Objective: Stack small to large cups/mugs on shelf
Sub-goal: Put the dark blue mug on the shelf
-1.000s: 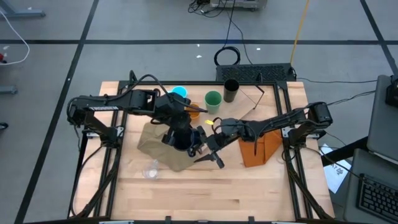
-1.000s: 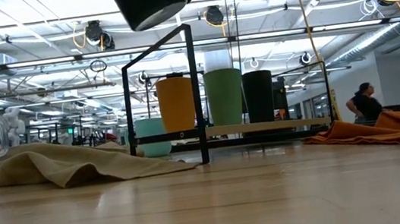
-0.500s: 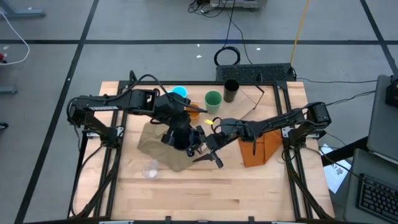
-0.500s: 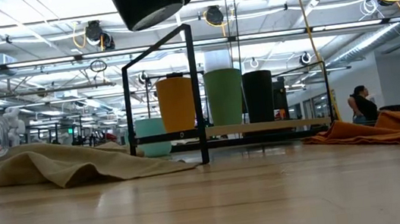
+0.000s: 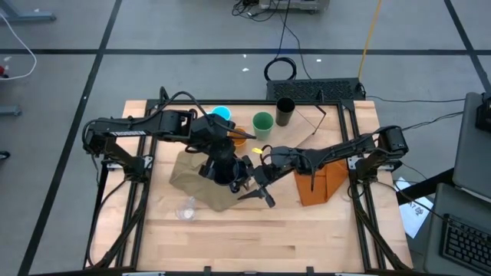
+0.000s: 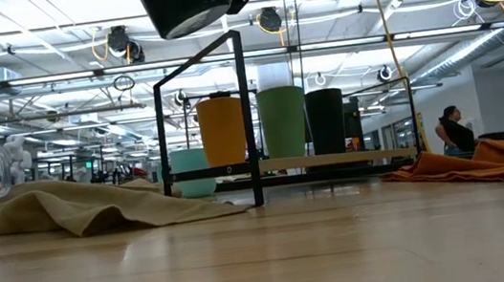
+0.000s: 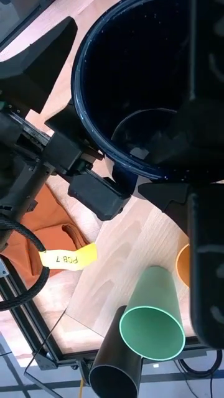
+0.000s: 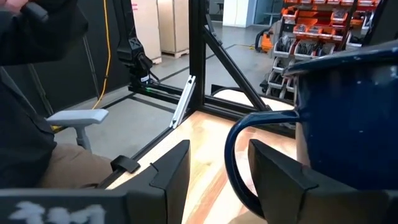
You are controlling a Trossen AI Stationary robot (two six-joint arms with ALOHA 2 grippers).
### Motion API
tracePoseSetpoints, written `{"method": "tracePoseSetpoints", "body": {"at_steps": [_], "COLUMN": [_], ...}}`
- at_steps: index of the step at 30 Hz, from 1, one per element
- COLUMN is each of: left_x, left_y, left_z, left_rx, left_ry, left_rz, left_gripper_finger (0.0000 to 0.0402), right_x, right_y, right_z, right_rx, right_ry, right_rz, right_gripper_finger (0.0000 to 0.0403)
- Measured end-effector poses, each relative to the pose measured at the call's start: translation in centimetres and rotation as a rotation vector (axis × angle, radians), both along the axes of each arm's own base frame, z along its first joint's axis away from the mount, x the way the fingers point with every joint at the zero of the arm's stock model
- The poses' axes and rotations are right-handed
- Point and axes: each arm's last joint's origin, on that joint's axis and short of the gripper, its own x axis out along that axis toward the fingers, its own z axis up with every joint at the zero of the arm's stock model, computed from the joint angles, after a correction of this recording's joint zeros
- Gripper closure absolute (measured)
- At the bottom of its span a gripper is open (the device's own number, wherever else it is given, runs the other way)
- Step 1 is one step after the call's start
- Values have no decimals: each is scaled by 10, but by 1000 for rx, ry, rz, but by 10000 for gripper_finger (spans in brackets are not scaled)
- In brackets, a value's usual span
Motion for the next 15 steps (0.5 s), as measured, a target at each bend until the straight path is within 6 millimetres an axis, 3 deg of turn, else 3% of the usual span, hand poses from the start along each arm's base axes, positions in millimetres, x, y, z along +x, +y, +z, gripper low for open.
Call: {"method": "tracePoseSetpoints", "body": {"at_steps": [15], "left_x": [1], "left_y": [0], "left_z": [2], "left_rx": [10], "left_ry": [-22], "left_rz": [-18], "left_gripper_finger": [387], "right_x": [0], "right_y": [0], "right_z": [2], "right_rx": [-12], "right_ry": [-32], "right_rz": [0], "right_gripper_finger": [327]}}
